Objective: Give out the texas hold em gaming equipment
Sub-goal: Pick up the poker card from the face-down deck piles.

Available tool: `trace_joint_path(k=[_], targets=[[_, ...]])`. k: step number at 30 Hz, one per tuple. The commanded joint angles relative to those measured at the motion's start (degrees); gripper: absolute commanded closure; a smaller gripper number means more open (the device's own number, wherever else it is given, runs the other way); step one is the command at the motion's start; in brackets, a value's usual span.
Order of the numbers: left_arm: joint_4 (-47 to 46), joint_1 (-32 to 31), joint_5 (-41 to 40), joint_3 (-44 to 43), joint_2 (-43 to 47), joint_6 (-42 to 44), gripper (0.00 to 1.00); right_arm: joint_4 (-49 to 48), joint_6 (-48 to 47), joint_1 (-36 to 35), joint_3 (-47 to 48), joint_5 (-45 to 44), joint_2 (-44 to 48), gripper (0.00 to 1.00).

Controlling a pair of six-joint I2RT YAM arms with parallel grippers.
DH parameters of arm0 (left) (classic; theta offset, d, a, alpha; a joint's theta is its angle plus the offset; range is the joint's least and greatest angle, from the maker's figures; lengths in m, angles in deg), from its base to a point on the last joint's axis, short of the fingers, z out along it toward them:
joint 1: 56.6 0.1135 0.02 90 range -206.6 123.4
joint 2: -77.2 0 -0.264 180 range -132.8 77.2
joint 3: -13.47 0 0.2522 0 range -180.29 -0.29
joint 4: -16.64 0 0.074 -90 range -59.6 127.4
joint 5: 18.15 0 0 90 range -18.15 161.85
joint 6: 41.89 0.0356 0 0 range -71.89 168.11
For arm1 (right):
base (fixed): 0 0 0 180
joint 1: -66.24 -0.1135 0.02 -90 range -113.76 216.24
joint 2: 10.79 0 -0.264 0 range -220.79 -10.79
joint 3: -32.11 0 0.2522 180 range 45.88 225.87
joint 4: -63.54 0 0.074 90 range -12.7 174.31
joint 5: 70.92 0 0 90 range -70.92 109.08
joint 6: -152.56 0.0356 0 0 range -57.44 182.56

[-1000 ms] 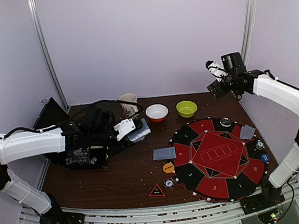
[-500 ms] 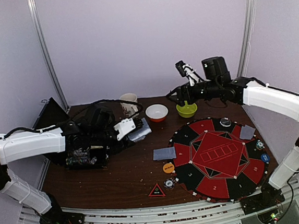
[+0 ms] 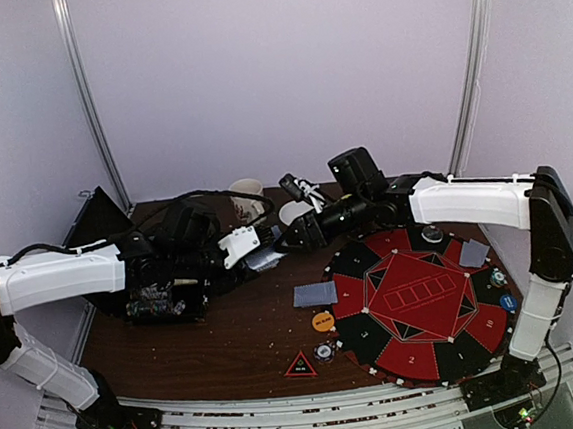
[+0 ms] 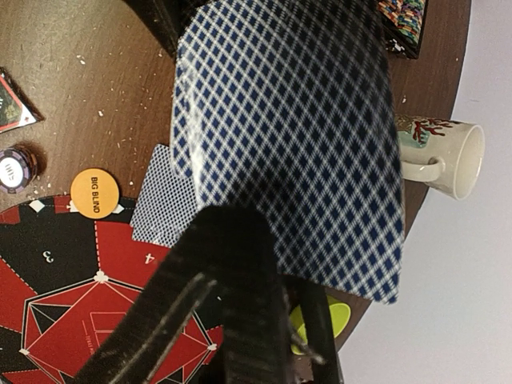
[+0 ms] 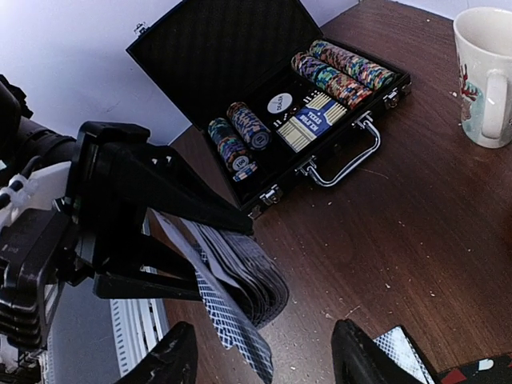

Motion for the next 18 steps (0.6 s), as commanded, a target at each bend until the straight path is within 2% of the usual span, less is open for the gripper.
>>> trace_joint_path(k=[1,6,11,18], targets=[[-3.1,-0.1,1.0,-0.1,1.0,-0.5,0.55,-1.6,1.0,-0.4,3.2,2.6,-1.5,0.46],[-3.1,-0.1,0.9,0.0,0.9,-0.5,0.55,-1.5,1.8,-0.6,4.0,3.6,-2.9,0.76],[-3.1,-0.1,0.6,-0.1,0.8,-0.5,0.55,2.8,-0.7,-0.1,5.4,3.4,-2.3,1.00],[-2.9,-0.1,0.4,-0.1,0.9,-0.6,0.55,7.3,-3.2,3.5,4.6,3.2,2.1,1.00]])
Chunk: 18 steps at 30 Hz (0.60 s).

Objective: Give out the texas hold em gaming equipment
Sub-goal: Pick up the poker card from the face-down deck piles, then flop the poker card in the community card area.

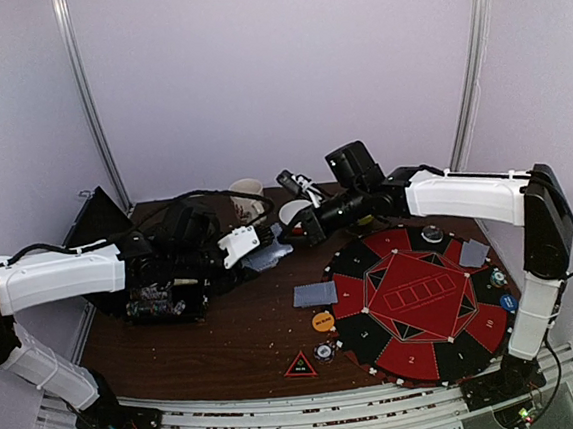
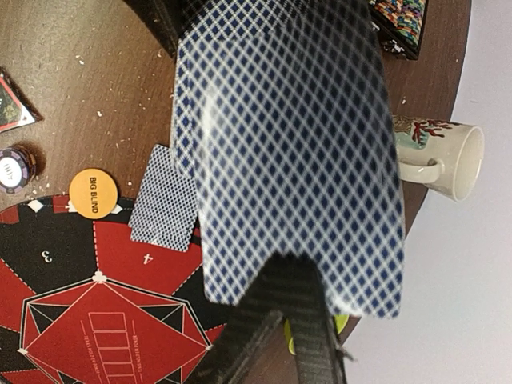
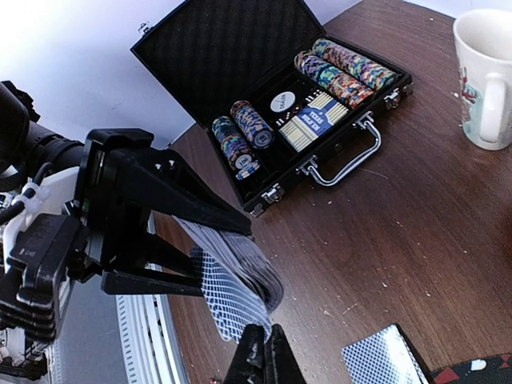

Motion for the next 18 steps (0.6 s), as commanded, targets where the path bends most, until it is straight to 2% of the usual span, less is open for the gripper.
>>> trace_joint_path(k=[1,7,10,16,18], targets=[[-2.9,-0.1,0.5,-0.2,0.9,-0.6,0.55,3.6,-2.3,3.0,-0.1,0.2,4.9,1.00],[-2.9,-0.2,0.2,-0.1,0.9,-0.6,0.55,6.6,-4.6,5.4,-0.1,0.6,8.8,1.00],[-2.9,-0.1,0.0,-0.1,0.9,-0.6,0.55,9.4,-6.3,7.9,0.5,-3.4,12.0,1.00],[-2.7,-0.1,-0.4,-0.3,0.8,-0.7,0.55,23.0,-18.4,8.3,3.8,-33.9,16.4,1.00],[-2.7,-0.1,-0.4,-0.3,0.9,-0.8,0.55,25.6,-21.8,8.3,2.9,-41.2,17.1,1.00]])
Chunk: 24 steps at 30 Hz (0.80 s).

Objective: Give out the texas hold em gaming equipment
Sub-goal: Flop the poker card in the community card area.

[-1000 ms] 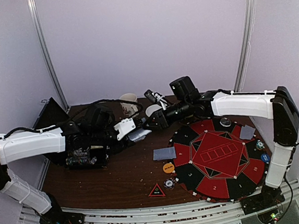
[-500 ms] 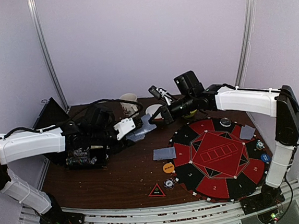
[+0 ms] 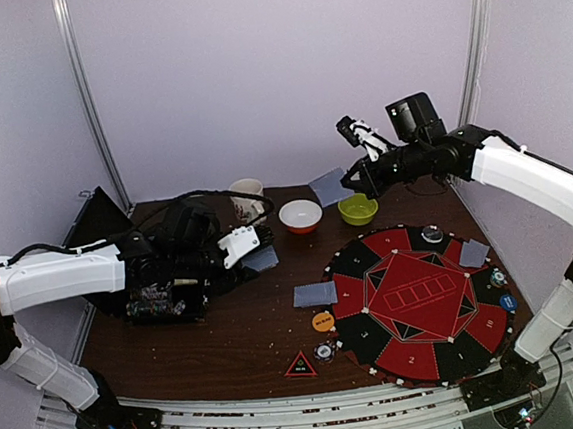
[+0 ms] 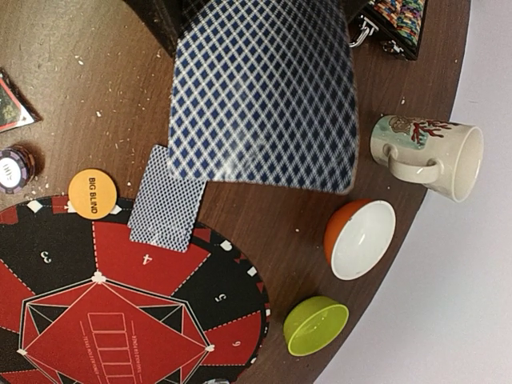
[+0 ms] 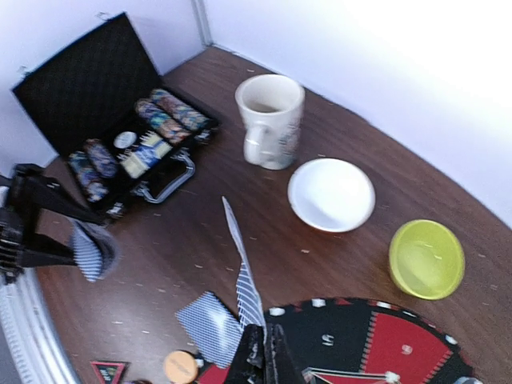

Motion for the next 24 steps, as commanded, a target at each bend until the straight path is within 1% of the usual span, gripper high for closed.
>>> trace_joint_path(k=[1,4,7,12,16,20,23,24], targets=[[-2.7,-0.1,-0.2,-0.3,0.8,-0.7,0.55,10.5,-11.0,0.0,0.0,-22.1,2.3,1.00],[-2.7,-0.1,-0.2,-0.3,0.7,-0.7,0.55,11.7,-14.0,0.0,-2.4,-23.6,3.0,1.00],[-2.7,-0.1,-0.1,-0.4,0.5,-0.7,0.55,11.6,-18.2,-0.4,-6.2,-22.9,4.0,1.00],[-2.7,-0.1,0.0,-0.4,0.5,-0.8,0.55,9.2,-28.5,-2.6,-13.9,-27.4,4.6,1.00],[-2.6,-0.1,0.0,-0.5,0.5,-0.7,0.55,2.9,-33.5,-4.2,-19.4,-33.0,4.3,1.00],[-2.6,-0.1,-0.2,-0.4,0.6,-0.7,0.55,-5.4,-38.6,-7.6,-26.0,-39.3,3.8,1.00],[-2.5,-0.2,-0.3,-0.5,0.6,-0.7,0.55,-8.5,-41.3,-9.8,-30.5,-39.9,2.9,1.00],[-2.6,-0.1,-0.3,-0.4,0.6,-0.7,0.55,-8.9,-43.5,-10.6,-32.2,-39.7,2.5,1.00]])
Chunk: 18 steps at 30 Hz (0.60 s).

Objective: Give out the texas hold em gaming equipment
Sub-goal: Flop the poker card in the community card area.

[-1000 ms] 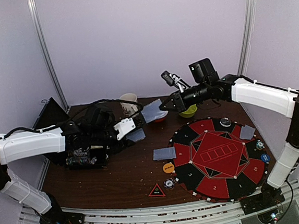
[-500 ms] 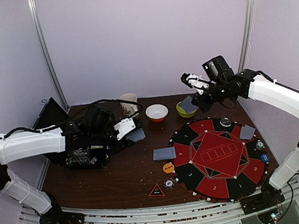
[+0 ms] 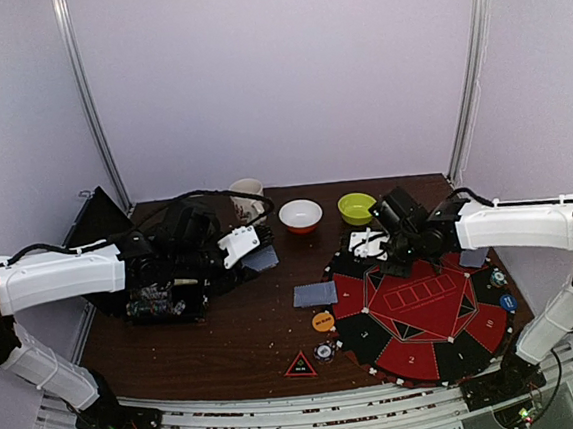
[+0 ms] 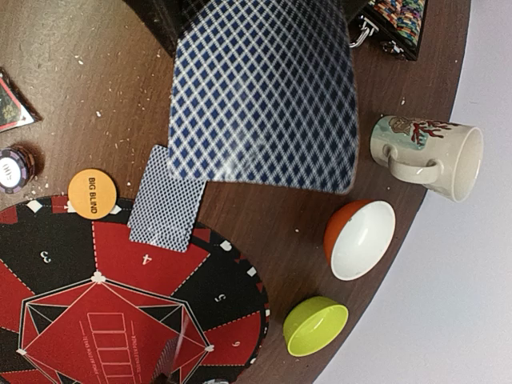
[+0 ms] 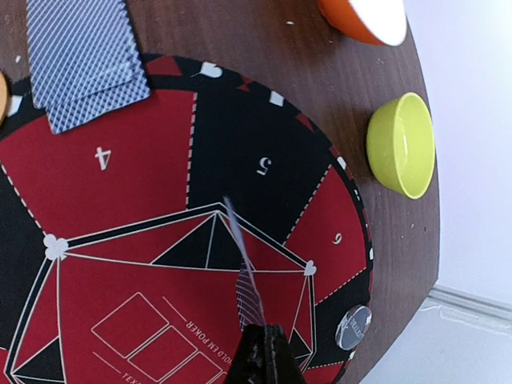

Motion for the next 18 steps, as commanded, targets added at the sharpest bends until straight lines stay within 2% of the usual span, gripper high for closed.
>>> trace_joint_path(k=[1,5,12,18], targets=[[-2.6,-0.1,-0.2,-0.4,0.7,-0.6,0.55,-5.8,-8.3,-3.5,-6.0,-3.7,-1.1,1.00],[-2.6,-0.1,-0.1,-0.4,0.5,-0.6,0.55,-4.1,-11.3,-7.0,-9.6,0.7,-1.6,1.00],[-2.5,-0.2,0.0,-0.4,0.3,-0.6,0.55,3.0,-11.2,-8.1,-8.1,8.6,-4.3,1.00],[-2.4,-0.1,0.0,-0.5,0.3,-0.6,0.55,5.2,-13.1,-8.4,-7.7,9.8,-5.4,1.00]])
